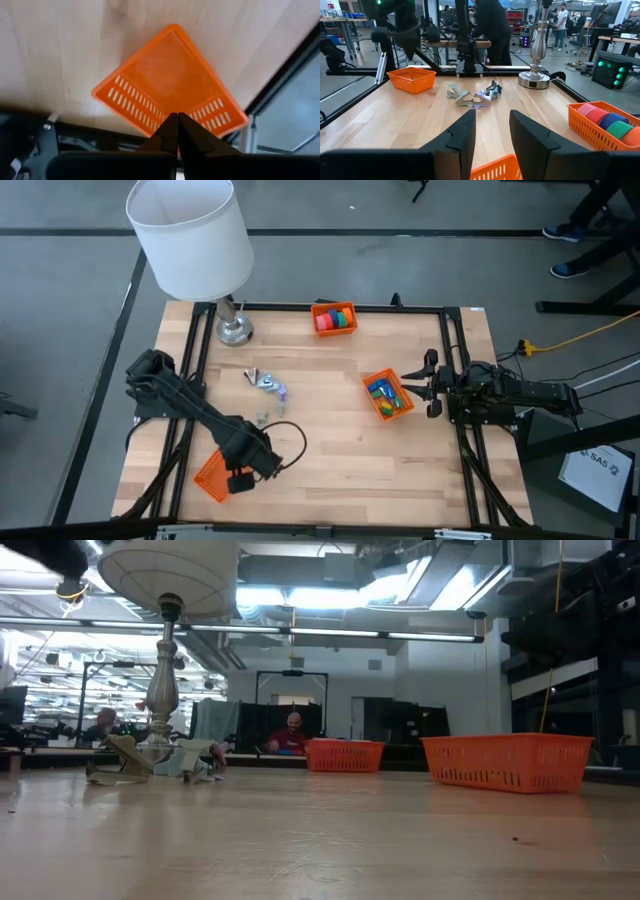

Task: Pick and place Stapler, Stapler remover, tape
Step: Move the bottom orange bin to the bottom left of the middle orange bin

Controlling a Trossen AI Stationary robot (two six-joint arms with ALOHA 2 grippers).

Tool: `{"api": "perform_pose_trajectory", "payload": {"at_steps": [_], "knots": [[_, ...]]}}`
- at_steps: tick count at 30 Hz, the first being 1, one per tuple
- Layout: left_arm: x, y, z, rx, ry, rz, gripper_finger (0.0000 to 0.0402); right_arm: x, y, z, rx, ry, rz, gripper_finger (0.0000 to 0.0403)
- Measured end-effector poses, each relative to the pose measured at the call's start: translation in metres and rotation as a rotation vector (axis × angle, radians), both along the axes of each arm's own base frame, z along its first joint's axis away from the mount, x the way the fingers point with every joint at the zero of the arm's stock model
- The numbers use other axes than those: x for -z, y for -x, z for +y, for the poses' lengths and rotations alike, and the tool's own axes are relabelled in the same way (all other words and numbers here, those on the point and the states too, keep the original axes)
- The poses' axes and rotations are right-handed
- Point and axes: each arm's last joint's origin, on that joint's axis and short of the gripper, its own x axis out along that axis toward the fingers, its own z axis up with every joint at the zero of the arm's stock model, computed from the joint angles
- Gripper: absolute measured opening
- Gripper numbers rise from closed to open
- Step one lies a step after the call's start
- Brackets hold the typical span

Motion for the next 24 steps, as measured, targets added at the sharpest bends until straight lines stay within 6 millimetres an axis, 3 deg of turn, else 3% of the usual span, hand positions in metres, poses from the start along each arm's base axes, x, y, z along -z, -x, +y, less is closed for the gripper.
{"api": "perform_pose_trajectory", "payload": {"at_steps": [9,14,24], "knots": [[0.043,0.005,-0.012,0.038,0.065,-0.009,0.0001,0.0,0.0,0.0,0.0,0.0,0.0,0.0124],[0.063,0.006,-0.012,0.077,0.005,0.032,0.0002,0.0,0.0,0.0,0.0,0.0,0.0,0.0124],[0.098,-0.017,-0.013,0.228,-0.047,-0.065,0.0001,0.0,0.0,0.0,0.0,0.0,0.0,0.0124]]}}
